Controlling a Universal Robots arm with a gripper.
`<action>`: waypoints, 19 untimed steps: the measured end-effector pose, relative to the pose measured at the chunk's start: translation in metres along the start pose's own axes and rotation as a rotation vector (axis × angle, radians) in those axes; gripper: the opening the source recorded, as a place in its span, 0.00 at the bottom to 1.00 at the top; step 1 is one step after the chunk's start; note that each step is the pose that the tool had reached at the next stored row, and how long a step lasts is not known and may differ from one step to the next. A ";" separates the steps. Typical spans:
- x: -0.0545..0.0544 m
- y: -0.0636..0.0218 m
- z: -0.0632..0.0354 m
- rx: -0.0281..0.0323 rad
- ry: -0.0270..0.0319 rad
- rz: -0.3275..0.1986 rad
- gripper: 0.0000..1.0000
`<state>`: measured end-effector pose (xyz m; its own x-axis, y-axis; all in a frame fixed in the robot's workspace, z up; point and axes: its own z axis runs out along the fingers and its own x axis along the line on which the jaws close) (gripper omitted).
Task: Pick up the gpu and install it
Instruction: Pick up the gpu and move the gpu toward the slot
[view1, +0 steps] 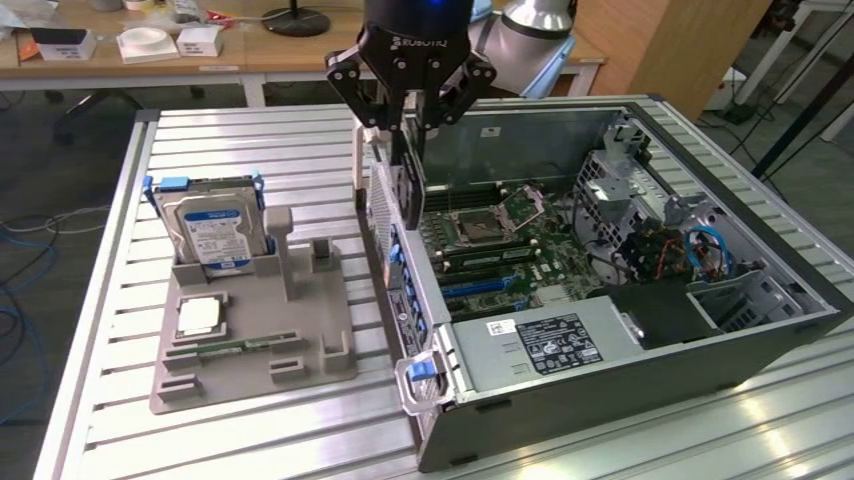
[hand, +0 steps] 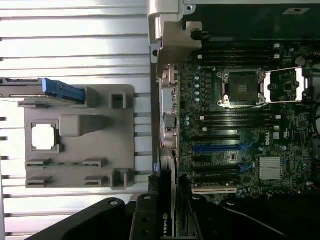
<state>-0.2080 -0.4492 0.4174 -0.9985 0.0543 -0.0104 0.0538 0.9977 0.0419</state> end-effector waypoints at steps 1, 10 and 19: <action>-0.001 0.0001 0.0000 0.0000 0.0000 0.000 0.26; -0.007 0.0006 0.0001 0.0000 0.0000 0.000 0.26; -0.012 0.0010 0.0002 0.0000 0.0000 0.000 0.26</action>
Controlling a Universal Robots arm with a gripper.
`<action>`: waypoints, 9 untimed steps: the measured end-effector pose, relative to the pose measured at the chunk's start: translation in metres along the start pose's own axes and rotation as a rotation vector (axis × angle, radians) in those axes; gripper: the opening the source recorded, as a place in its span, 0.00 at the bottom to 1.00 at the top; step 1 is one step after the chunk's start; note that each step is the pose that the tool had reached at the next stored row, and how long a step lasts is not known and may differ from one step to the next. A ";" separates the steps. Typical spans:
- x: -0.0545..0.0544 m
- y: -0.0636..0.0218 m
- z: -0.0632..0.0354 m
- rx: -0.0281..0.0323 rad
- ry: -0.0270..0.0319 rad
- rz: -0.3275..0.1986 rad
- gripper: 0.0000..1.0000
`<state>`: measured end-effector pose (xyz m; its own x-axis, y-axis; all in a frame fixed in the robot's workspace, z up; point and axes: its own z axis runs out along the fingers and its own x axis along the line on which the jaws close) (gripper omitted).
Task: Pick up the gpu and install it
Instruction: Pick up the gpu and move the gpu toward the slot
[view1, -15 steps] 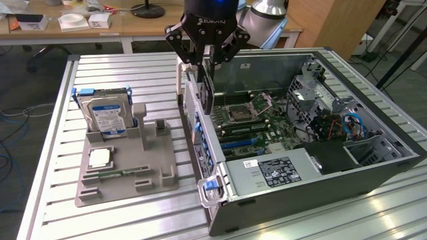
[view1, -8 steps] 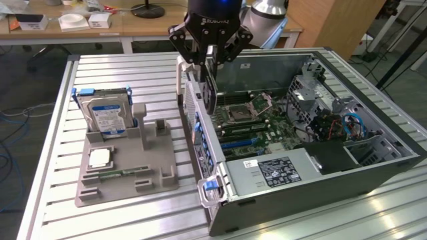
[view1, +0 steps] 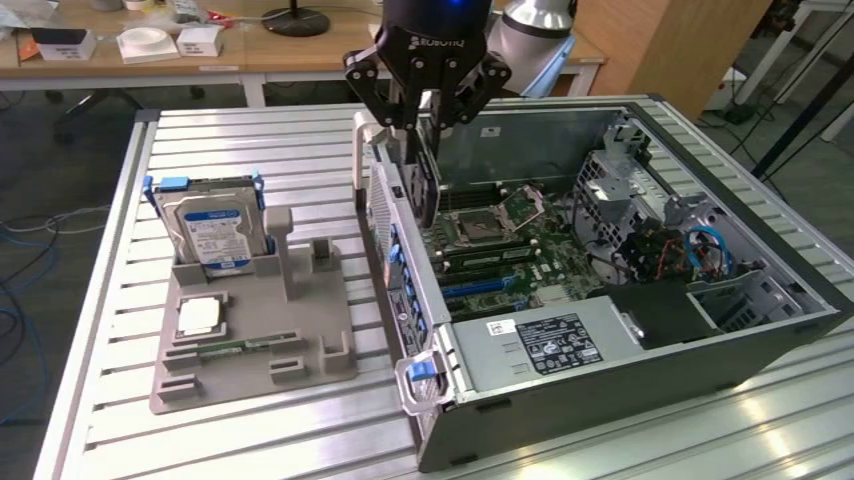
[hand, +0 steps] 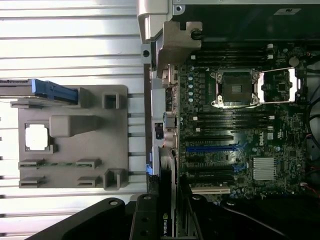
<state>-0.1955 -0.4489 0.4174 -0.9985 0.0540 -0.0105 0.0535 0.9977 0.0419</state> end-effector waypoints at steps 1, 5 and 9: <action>0.000 0.0000 0.0000 0.0000 0.0000 0.000 0.26; -0.002 0.0002 0.0000 0.0000 0.0000 0.000 0.26; -0.004 0.0003 0.0001 0.0000 0.0000 0.000 0.26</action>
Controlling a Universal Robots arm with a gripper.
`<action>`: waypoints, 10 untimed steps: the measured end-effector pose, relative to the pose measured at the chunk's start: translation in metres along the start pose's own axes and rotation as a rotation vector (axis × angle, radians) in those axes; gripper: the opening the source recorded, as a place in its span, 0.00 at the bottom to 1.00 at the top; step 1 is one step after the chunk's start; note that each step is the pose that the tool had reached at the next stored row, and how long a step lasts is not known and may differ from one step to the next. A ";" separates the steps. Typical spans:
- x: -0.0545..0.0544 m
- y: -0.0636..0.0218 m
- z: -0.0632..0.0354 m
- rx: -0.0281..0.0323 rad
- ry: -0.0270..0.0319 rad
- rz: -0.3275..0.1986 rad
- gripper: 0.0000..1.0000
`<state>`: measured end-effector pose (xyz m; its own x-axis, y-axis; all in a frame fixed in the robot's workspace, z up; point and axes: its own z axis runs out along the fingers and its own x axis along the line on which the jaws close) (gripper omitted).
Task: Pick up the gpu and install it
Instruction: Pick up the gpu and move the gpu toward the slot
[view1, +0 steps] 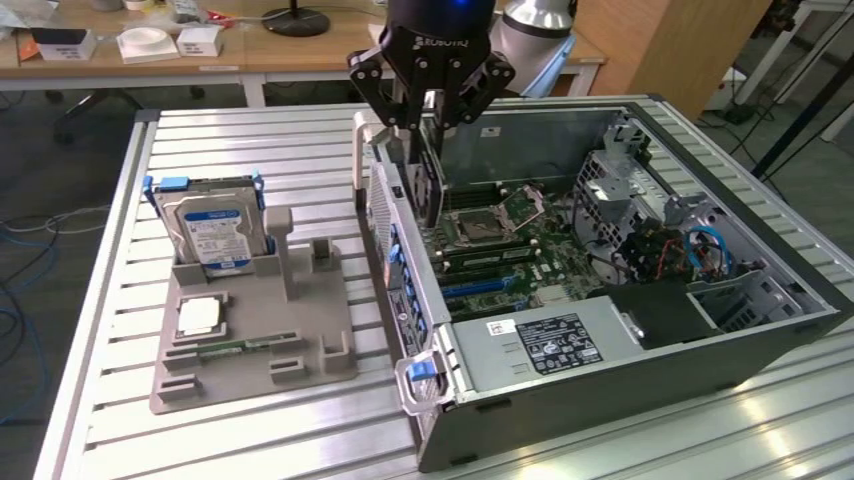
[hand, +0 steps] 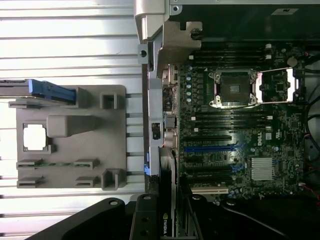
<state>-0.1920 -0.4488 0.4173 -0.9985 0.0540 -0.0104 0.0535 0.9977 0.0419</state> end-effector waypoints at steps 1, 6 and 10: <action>0.000 0.0000 0.0000 0.0000 0.0000 0.000 0.26; -0.002 0.0002 0.0000 0.0000 0.0000 0.000 0.26; -0.004 0.0003 0.0001 0.0000 0.0000 0.000 0.26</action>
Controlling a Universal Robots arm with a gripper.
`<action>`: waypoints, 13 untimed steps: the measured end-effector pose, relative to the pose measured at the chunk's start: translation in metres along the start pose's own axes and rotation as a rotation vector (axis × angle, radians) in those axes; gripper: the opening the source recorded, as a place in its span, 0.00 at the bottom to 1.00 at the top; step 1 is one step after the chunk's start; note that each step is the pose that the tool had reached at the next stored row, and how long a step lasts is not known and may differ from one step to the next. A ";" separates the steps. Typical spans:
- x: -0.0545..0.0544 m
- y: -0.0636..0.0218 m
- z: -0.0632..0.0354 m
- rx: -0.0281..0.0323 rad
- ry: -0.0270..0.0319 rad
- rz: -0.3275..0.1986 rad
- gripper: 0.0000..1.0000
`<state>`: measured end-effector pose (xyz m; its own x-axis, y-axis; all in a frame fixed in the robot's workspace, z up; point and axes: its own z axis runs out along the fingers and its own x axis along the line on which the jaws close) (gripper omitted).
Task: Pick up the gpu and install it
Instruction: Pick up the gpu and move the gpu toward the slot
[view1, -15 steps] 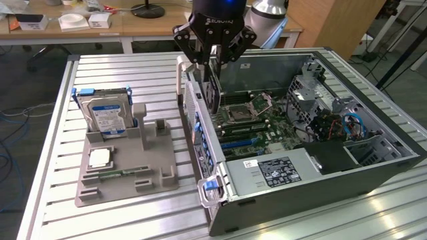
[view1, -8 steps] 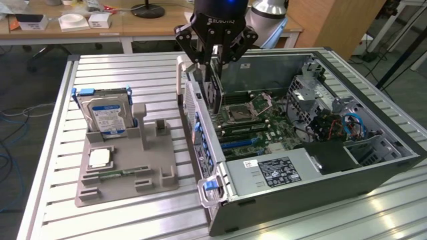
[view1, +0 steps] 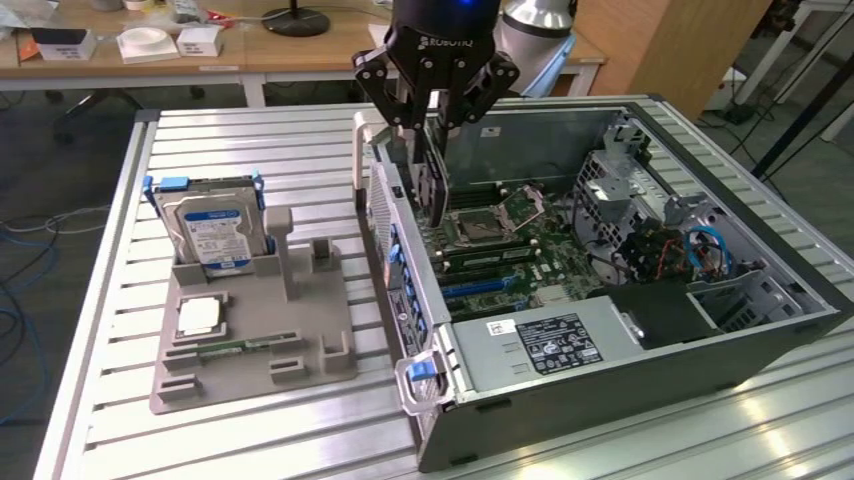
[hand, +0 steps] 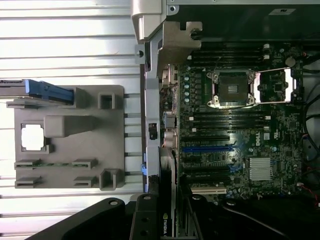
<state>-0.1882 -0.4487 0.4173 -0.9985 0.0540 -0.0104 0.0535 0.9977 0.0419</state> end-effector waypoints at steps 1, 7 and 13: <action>0.000 0.0000 0.0000 0.0000 0.0000 0.000 0.26; -0.002 0.0002 0.0000 0.0000 0.0000 0.000 0.26; -0.004 0.0003 0.0001 0.0000 0.0000 0.000 0.26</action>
<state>-0.1844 -0.4486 0.4173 -0.9985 0.0539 -0.0105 0.0534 0.9977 0.0419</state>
